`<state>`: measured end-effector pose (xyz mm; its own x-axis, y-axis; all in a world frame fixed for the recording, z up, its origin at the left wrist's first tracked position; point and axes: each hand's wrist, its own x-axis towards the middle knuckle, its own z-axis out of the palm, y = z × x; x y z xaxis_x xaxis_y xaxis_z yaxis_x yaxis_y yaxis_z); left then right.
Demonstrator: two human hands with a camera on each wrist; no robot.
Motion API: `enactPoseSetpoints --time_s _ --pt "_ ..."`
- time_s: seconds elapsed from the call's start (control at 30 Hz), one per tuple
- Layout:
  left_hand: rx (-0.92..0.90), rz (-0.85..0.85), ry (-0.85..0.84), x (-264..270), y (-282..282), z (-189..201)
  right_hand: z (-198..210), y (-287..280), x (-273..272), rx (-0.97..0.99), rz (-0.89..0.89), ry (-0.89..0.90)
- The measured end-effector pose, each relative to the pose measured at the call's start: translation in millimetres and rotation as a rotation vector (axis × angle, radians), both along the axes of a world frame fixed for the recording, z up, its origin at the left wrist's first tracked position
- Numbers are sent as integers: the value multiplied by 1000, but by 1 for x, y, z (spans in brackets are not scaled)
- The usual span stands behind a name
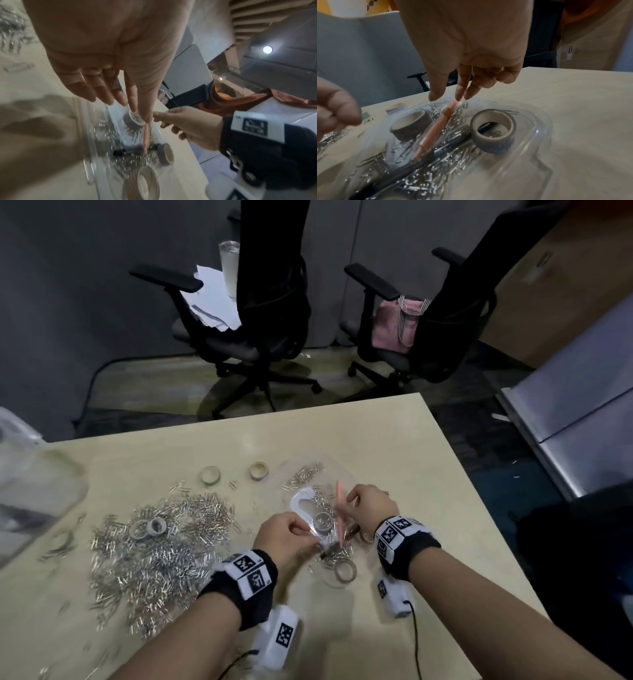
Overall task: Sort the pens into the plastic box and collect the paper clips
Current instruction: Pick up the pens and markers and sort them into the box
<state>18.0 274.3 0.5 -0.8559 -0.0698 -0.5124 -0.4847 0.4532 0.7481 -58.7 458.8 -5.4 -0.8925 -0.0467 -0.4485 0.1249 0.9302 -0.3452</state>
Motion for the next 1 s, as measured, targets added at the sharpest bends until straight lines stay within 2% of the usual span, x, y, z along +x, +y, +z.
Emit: enactPoseSetpoints --time_s 0.23,0.47,0.7,0.83,1.0 --pt "-52 -17 -128 2 33 -29 -25 -6 -16 64 31 -21" --pt "-251 -56 -147 -8 38 -37 -22 -7 -26 26 24 -57" --pt "-441 -131 -94 -8 38 -31 -17 2 -23 -11 0 -32" --pt "-427 -157 -102 -8 29 -32 -18 2 -18 24 19 -66" --pt "-392 -291 -99 -12 17 -31 -15 -4 -17 17 10 -102"
